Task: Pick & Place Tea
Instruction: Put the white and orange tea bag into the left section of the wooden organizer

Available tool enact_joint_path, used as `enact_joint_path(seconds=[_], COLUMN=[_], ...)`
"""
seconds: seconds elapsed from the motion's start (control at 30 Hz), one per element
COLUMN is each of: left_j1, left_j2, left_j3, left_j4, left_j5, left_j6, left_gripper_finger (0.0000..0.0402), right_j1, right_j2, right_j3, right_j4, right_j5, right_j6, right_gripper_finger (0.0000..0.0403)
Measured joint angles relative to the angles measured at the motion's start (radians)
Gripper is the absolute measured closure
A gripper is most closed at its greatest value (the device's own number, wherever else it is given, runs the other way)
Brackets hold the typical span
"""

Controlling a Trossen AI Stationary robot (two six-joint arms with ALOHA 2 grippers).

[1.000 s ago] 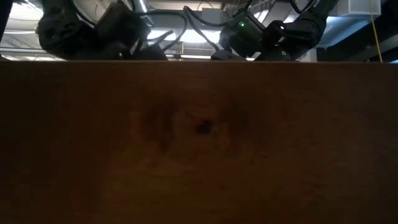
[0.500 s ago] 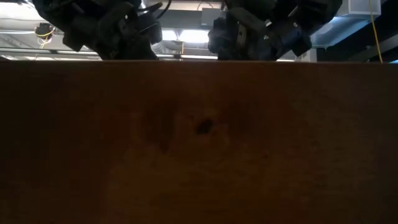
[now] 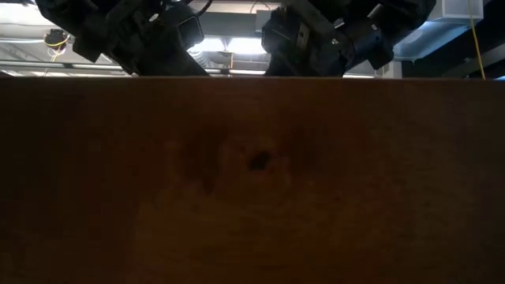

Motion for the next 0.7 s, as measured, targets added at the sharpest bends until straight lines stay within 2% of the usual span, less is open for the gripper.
enact_joint_path(seconds=[0.33, 0.7], left_j1=[-0.002, -0.002], left_j2=[0.0, 0.0], left_j3=[0.0, 0.0], left_j4=[-0.002, -0.042], left_j5=[-0.008, 0.001], left_j6=[-0.024, -0.024], left_gripper_finger=[0.0242, 0.0328], right_j1=[-0.001, -0.001], right_j2=[0.0, 0.0], right_j3=[0.0, 0.0], right_j4=[0.032, 0.068], right_j5=[0.008, 0.032], right_j6=[-0.004, -0.003], right_gripper_finger=[0.0401, 0.04])
